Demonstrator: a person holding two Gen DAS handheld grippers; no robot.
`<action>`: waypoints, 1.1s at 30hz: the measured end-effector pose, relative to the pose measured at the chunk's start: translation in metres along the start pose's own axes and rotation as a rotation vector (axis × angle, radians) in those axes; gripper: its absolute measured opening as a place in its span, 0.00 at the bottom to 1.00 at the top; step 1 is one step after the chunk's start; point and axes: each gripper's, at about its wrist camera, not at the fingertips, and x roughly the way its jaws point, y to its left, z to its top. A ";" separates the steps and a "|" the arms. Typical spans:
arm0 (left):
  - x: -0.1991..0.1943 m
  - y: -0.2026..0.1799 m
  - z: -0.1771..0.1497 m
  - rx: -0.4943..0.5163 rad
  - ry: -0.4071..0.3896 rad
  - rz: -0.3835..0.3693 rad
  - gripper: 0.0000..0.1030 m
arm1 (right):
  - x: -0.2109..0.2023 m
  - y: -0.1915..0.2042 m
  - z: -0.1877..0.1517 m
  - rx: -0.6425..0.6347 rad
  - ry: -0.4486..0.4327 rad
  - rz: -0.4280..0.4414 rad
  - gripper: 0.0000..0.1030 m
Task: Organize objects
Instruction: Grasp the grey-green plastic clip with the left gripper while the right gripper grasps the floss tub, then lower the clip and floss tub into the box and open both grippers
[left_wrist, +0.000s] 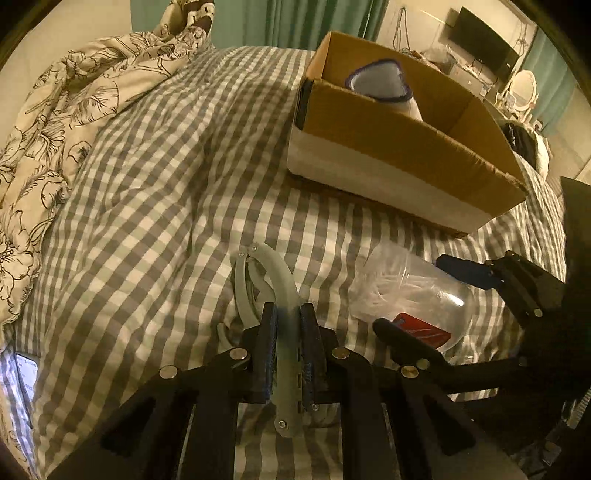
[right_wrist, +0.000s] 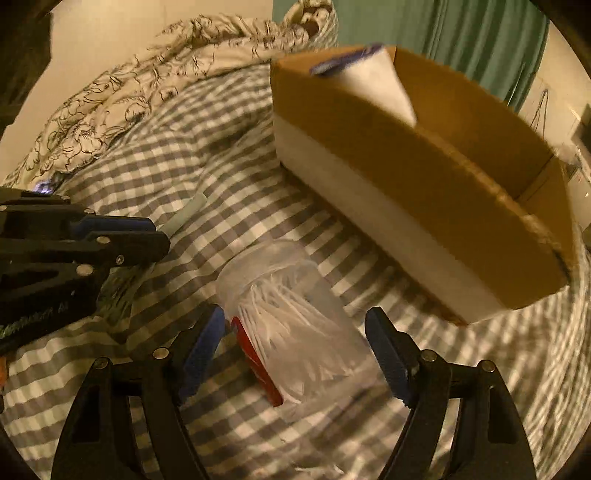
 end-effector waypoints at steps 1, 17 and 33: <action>0.001 0.000 0.000 0.003 0.000 0.001 0.12 | 0.002 -0.001 0.000 0.015 0.009 0.002 0.76; -0.045 -0.002 -0.010 0.011 -0.074 0.025 0.12 | -0.027 0.004 -0.023 0.186 0.042 0.003 0.62; -0.129 -0.043 -0.011 0.073 -0.229 -0.011 0.12 | -0.160 0.006 -0.035 0.291 -0.206 0.004 0.62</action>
